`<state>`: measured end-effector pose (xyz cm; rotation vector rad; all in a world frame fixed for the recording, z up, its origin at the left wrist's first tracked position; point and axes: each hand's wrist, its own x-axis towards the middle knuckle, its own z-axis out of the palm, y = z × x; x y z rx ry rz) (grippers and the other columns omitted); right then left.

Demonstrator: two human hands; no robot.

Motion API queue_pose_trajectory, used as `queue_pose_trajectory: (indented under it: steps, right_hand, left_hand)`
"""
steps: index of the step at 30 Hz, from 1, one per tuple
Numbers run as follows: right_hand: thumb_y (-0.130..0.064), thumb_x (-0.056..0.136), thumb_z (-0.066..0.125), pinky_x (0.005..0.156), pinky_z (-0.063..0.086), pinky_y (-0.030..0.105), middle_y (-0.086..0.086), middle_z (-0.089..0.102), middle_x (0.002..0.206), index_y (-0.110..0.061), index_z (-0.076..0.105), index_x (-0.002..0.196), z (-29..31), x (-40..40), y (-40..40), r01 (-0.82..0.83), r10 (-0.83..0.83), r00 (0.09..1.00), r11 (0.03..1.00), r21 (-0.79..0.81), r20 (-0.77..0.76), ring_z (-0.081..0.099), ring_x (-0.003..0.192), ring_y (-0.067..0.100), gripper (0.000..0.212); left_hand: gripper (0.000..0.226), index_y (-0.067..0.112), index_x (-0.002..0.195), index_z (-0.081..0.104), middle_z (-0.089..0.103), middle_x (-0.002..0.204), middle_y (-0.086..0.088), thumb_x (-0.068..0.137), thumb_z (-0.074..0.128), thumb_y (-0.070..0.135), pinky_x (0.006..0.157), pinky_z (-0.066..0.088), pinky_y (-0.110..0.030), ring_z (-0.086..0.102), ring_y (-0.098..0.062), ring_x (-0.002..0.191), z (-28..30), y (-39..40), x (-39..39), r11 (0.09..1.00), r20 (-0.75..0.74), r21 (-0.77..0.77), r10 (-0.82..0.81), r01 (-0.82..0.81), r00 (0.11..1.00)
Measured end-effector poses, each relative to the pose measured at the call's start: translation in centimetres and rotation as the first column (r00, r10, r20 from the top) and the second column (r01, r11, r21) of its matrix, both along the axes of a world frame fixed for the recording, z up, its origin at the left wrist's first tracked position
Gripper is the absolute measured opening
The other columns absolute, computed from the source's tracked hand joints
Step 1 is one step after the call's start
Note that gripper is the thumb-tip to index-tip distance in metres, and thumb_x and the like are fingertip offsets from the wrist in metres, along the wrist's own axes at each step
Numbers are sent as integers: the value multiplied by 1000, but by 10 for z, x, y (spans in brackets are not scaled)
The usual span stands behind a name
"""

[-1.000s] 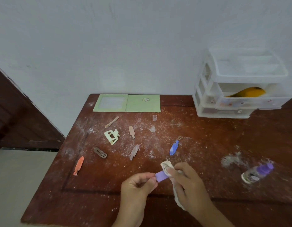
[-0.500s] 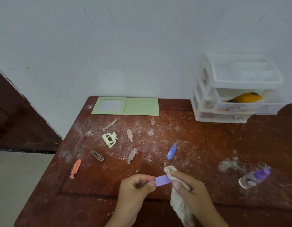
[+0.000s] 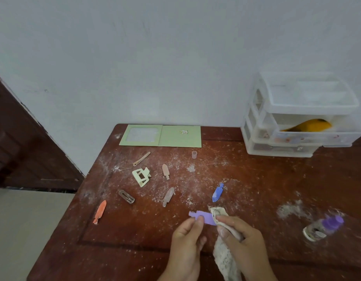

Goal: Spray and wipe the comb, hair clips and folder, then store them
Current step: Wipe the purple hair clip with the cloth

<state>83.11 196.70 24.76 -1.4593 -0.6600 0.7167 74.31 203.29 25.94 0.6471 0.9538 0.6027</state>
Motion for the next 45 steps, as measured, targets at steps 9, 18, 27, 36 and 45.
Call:
queue_pose_trajectory:
  steps: [9, 18, 27, 36, 45]
  right_hand:
    - [-5, 85, 57, 87, 40, 8, -35, 51, 116, -72, 48, 92, -2, 27, -13, -63, 105, 952, 987, -150, 289, 46, 108, -15, 68]
    - [-1, 81, 63, 75, 41, 1, -26, 59, 102, -71, 54, 77, 3, 51, -14, -56, 142, 912, 973, -226, 385, 55, 94, -9, 71]
    - [-24, 82, 54, 84, 49, 29, -25, 67, 98, -60, 55, 91, 23, 35, 7, -349, 431, 825, 898, -269, 366, 61, 95, 12, 38]
    - [3, 82, 60, 74, 47, 11, -32, 65, 88, -45, 65, 81, 14, 28, 8, -428, 479, 862, 863, -270, 166, 58, 90, -11, 48]
    - [5, 86, 53, 68, 42, 4, -13, 62, 94, -21, 58, 78, 16, 2, 1, -160, 183, 977, 967, -197, 108, 57, 82, -14, 28]
  left_hand:
    - [15, 10, 90, 49, 61, 63, -9, 97, 36, 10, 35, 39, -19, 54, -14, 37, -4, 17, -9, 992, -120, 45, -108, 114, 987]
    - [19, 6, 73, 61, 54, 54, -3, 89, 52, 3, 35, 29, -16, 45, -6, 34, -12, 19, -23, 943, -348, 77, -280, 325, 895]
    - [30, 15, 62, 60, 48, 47, 1, 90, 50, 9, 40, 28, -14, 36, -3, 34, -6, 16, -34, 758, -469, 355, -362, 547, 806]
    - [31, 15, 60, 57, 51, 54, -1, 90, 51, 12, 49, 35, -13, 43, -1, 39, 0, 19, -40, 548, -556, 519, -367, 656, 746]
    - [31, 29, 48, 62, 54, 48, 9, 67, 48, 50, 53, 39, -14, 48, -1, 39, -8, 9, -35, 588, -419, 574, -388, 571, 821]
